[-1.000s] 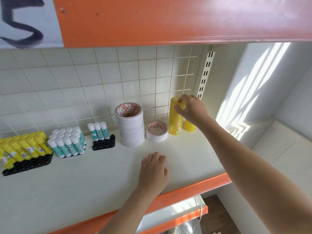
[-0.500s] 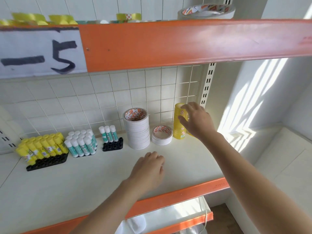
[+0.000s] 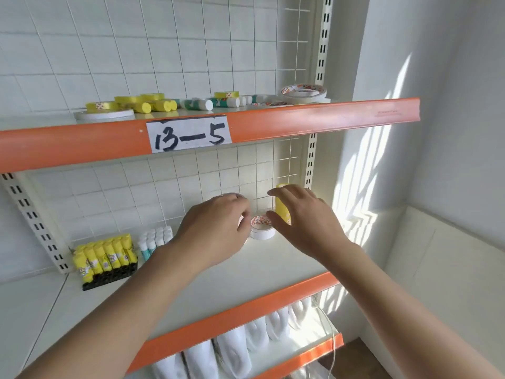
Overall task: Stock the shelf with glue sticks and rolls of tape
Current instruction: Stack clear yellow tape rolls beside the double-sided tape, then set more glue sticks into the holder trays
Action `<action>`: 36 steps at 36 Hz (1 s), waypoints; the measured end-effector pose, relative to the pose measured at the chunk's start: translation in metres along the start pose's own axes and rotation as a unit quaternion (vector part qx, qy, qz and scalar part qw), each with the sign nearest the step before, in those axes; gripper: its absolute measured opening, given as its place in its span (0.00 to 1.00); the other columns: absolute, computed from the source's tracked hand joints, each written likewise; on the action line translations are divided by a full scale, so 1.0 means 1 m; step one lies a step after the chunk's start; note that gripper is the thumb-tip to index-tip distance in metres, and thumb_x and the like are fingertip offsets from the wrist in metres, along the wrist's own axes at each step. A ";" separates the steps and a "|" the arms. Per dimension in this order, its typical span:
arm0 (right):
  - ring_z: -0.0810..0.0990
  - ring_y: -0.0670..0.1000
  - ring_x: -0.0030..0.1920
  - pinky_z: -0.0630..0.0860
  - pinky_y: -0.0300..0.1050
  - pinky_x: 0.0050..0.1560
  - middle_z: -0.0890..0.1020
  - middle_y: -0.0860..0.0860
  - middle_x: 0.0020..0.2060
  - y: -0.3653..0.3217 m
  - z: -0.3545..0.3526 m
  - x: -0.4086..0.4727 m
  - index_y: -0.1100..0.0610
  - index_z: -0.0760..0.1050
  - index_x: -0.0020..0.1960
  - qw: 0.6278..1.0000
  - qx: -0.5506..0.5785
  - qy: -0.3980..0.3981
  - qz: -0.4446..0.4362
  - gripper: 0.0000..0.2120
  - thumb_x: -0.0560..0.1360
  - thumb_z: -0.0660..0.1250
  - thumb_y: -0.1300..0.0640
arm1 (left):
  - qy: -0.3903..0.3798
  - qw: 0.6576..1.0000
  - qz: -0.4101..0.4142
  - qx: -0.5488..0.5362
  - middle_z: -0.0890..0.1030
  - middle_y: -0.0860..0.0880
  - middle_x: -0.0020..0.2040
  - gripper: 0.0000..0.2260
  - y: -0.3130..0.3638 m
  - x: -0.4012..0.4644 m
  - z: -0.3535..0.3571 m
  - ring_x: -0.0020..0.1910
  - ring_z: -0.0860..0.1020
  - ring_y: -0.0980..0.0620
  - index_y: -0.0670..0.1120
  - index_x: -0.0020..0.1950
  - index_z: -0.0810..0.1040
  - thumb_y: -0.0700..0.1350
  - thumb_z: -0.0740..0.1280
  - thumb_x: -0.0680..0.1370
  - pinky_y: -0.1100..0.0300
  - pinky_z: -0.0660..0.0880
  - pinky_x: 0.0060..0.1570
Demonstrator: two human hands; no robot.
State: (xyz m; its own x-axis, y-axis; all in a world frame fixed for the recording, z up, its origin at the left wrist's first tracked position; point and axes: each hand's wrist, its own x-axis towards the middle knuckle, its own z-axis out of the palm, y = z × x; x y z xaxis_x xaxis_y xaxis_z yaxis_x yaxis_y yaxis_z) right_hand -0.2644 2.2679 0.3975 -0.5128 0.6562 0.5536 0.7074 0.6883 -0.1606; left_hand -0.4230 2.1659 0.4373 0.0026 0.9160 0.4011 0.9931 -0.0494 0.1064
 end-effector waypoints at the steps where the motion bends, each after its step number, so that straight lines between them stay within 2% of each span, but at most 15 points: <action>1: 0.75 0.54 0.60 0.73 0.51 0.53 0.76 0.48 0.61 -0.010 -0.009 -0.006 0.48 0.70 0.68 1.000 -0.006 0.006 0.001 0.20 0.78 0.62 0.44 | 0.007 1.000 0.007 0.000 0.73 0.56 0.45 0.06 0.002 -0.009 -0.012 0.44 0.71 0.54 0.52 0.49 0.73 0.49 0.57 0.81 0.58 0.66 0.40; 6: 0.78 0.54 0.55 0.77 0.50 0.48 0.78 0.47 0.58 -0.054 -0.054 -0.031 0.48 0.72 0.66 0.999 -0.021 0.050 -0.006 0.19 0.77 0.62 0.43 | 0.044 0.998 0.035 0.001 0.74 0.56 0.47 0.06 0.004 -0.048 -0.061 0.44 0.70 0.55 0.54 0.50 0.73 0.50 0.56 0.81 0.58 0.66 0.40; 9: 0.79 0.54 0.54 0.77 0.49 0.46 0.78 0.47 0.56 -0.078 -0.082 -0.041 0.48 0.73 0.64 0.996 -0.030 0.081 -0.012 0.20 0.76 0.59 0.41 | 0.077 0.995 0.056 -0.001 0.75 0.56 0.49 0.06 0.005 -0.063 -0.088 0.47 0.71 0.56 0.55 0.52 0.73 0.51 0.57 0.81 0.58 0.67 0.41; 14: 0.78 0.53 0.53 0.75 0.47 0.46 0.79 0.47 0.55 -0.106 -0.118 -0.048 0.48 0.73 0.64 0.991 -0.041 0.127 -0.025 0.20 0.75 0.61 0.42 | 0.116 0.990 0.082 0.006 0.75 0.57 0.51 0.07 0.008 -0.076 -0.127 0.52 0.72 0.55 0.54 0.53 0.74 0.51 0.57 0.80 0.58 0.68 0.43; 18: 0.78 0.54 0.55 0.75 0.47 0.45 0.78 0.47 0.57 -0.115 -0.137 -0.043 0.48 0.73 0.64 0.987 -0.051 0.146 -0.032 0.19 0.76 0.62 0.43 | 0.142 0.985 0.093 0.032 0.75 0.56 0.50 0.08 0.011 -0.077 -0.155 0.49 0.72 0.55 0.54 0.53 0.74 0.51 0.57 0.80 0.58 0.67 0.42; 22: 0.78 0.54 0.54 0.70 0.44 0.42 0.78 0.48 0.56 -0.115 -0.150 -0.026 0.49 0.73 0.64 0.982 -0.055 0.176 -0.043 0.18 0.76 0.64 0.45 | 0.172 0.979 0.097 0.057 0.74 0.56 0.48 0.07 0.011 -0.069 -0.181 0.44 0.68 0.55 0.54 0.52 0.73 0.51 0.57 0.80 0.58 0.64 0.40; 25: 0.77 0.54 0.57 0.72 0.46 0.45 0.78 0.47 0.58 -0.109 -0.154 -0.006 0.49 0.73 0.65 0.981 -0.053 0.183 -0.048 0.19 0.76 0.64 0.45 | 0.176 0.978 0.083 0.076 0.75 0.55 0.49 0.07 0.011 -0.053 -0.192 0.45 0.69 0.54 0.54 0.52 0.73 0.51 0.56 0.80 0.57 0.67 0.41; 28: 0.76 0.53 0.59 0.76 0.50 0.51 0.77 0.47 0.59 -0.098 -0.154 0.015 0.48 0.72 0.66 0.982 -0.044 0.174 -0.051 0.20 0.76 0.60 0.43 | 0.166 0.978 0.069 0.107 0.75 0.54 0.49 0.08 0.012 -0.032 -0.192 0.46 0.71 0.53 0.53 0.53 0.73 0.51 0.55 0.81 0.56 0.70 0.43; 31: 0.76 0.54 0.58 0.76 0.50 0.50 0.76 0.48 0.59 -0.083 -0.149 0.037 0.48 0.71 0.66 0.983 -0.043 0.171 -0.056 0.19 0.77 0.62 0.44 | 0.144 0.981 0.058 0.114 0.75 0.55 0.49 0.08 0.013 -0.007 -0.188 0.47 0.73 0.52 0.52 0.54 0.74 0.50 0.57 0.80 0.56 0.72 0.45; 36: 0.76 0.55 0.59 0.74 0.52 0.54 0.76 0.49 0.61 -0.050 -0.147 0.078 0.49 0.70 0.67 0.984 -0.036 0.161 -0.066 0.20 0.77 0.62 0.44 | 0.101 0.983 0.033 0.152 0.74 0.54 0.53 0.09 0.017 0.046 -0.182 0.48 0.72 0.52 0.52 0.57 0.73 0.50 0.57 0.80 0.57 0.66 0.43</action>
State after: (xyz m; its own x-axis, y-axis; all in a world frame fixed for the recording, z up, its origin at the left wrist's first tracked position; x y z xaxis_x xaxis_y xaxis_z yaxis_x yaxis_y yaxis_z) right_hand -0.2682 2.2388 0.5689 -0.4289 0.4228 0.7983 0.6842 0.7291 -0.0186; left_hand -0.4268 2.1347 0.6228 0.0748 0.8156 0.5738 0.9809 0.0434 -0.1896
